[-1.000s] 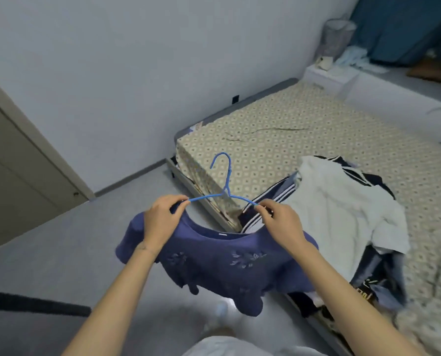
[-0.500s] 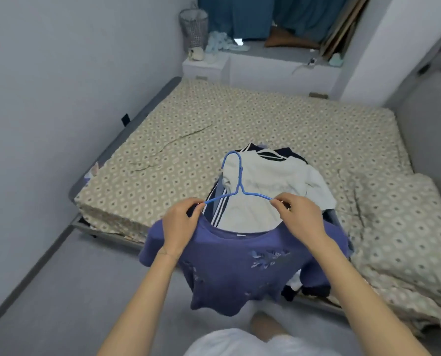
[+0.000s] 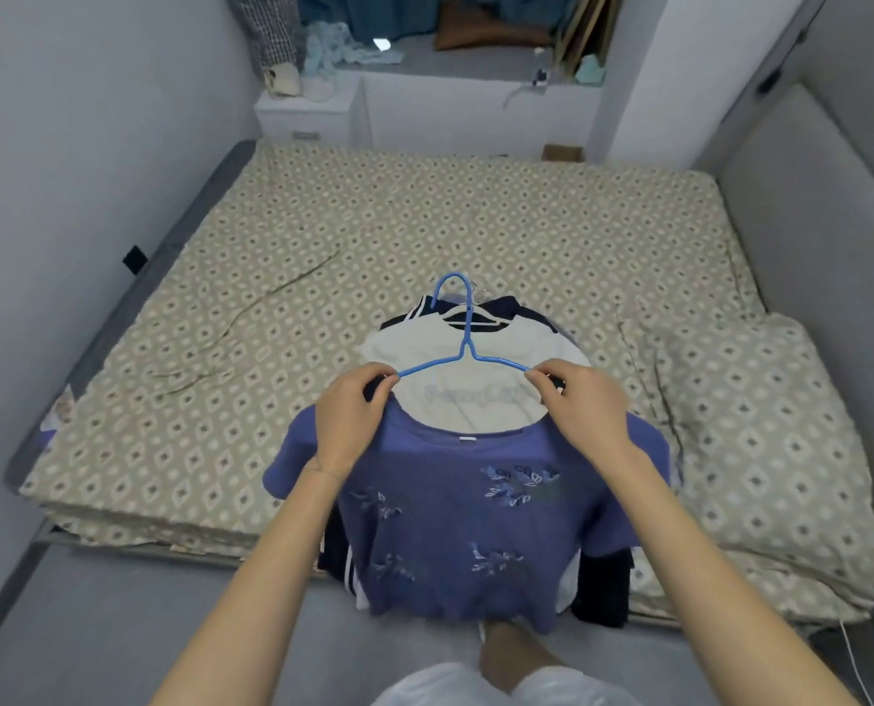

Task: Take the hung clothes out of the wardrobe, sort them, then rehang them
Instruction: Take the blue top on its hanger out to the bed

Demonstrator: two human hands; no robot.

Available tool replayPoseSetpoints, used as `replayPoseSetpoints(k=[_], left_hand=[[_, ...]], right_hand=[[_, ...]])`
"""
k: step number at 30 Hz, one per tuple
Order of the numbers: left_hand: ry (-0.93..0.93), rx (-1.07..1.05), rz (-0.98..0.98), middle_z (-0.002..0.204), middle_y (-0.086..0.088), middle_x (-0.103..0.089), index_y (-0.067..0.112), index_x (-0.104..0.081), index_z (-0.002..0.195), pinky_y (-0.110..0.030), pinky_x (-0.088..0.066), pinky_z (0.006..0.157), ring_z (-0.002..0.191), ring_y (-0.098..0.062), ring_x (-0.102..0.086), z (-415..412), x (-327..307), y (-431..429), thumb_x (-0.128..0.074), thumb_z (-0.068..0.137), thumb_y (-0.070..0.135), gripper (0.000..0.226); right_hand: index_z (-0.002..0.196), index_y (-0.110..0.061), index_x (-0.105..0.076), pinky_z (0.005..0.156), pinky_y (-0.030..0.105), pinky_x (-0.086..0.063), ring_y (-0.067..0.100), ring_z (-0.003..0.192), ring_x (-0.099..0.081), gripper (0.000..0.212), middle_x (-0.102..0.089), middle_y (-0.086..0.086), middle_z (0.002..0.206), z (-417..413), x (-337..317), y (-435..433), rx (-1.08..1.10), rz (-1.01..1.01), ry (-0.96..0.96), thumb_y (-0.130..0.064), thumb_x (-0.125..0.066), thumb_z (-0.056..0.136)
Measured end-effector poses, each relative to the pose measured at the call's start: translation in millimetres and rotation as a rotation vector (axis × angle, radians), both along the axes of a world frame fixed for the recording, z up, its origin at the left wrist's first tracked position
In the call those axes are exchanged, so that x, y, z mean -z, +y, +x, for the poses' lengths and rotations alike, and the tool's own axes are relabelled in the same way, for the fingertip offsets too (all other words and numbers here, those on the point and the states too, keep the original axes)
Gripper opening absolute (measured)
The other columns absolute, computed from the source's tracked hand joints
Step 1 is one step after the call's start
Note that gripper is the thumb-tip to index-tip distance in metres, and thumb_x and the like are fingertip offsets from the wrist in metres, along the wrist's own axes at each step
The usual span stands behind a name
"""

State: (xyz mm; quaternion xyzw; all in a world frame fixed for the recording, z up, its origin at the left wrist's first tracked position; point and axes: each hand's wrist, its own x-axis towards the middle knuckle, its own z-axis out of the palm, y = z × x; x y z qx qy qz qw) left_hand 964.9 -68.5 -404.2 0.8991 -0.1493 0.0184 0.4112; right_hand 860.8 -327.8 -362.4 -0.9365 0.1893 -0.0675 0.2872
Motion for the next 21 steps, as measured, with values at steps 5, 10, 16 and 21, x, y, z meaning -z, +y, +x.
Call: replayPoseSetpoints(k=[5,10,16,21], left_hand=[[0.037,-0.002,0.034,0.094,0.008,-0.072,0.018,-0.072,0.096,-0.033,-0.049,0.076,0.088,-0.014,-0.064,66.0,17.8,-45.6,-0.060,0.097,0.024,0.013],[0.053,0.017,0.066,0.082,0.005,-0.069,0.017,-0.069,0.093,-0.043,-0.051,0.071,0.079,-0.018,-0.063,129.1,41.3,-83.4,-0.057,0.099,0.025,0.015],[0.114,0.027,0.083,0.085,0.006,-0.069,0.018,-0.069,0.094,-0.038,-0.050,0.070,0.078,-0.016,-0.060,204.2,85.6,-116.9,-0.057,0.098,0.024,0.013],[0.208,0.037,0.088,0.082,0.003,-0.069,0.016,-0.070,0.093,-0.034,-0.047,0.070,0.077,-0.019,-0.060,252.8,137.1,-140.1,-0.060,0.096,0.017,0.010]], right_hand=[[0.097,-0.023,-0.070,0.060,0.031,-0.041,0.017,0.078,-0.060,0.024,-0.067,-0.006,0.078,67.8,21.8,-45.9,-0.039,0.024,0.050,-0.037,-0.051,0.099],[0.099,-0.022,-0.071,0.064,0.035,-0.045,0.018,0.077,-0.059,0.024,-0.068,-0.003,0.079,133.5,44.9,-84.4,-0.041,0.052,0.076,-0.036,-0.051,0.100],[0.101,-0.021,-0.072,0.066,0.038,-0.051,0.023,0.077,-0.062,0.024,-0.070,0.001,0.081,202.9,88.9,-114.0,0.003,0.054,0.099,-0.034,-0.052,0.099],[0.100,-0.014,-0.073,0.063,0.036,-0.045,0.025,0.076,-0.060,0.022,-0.067,0.004,0.081,255.5,139.1,-134.1,0.020,0.104,0.139,-0.027,-0.054,0.099]])
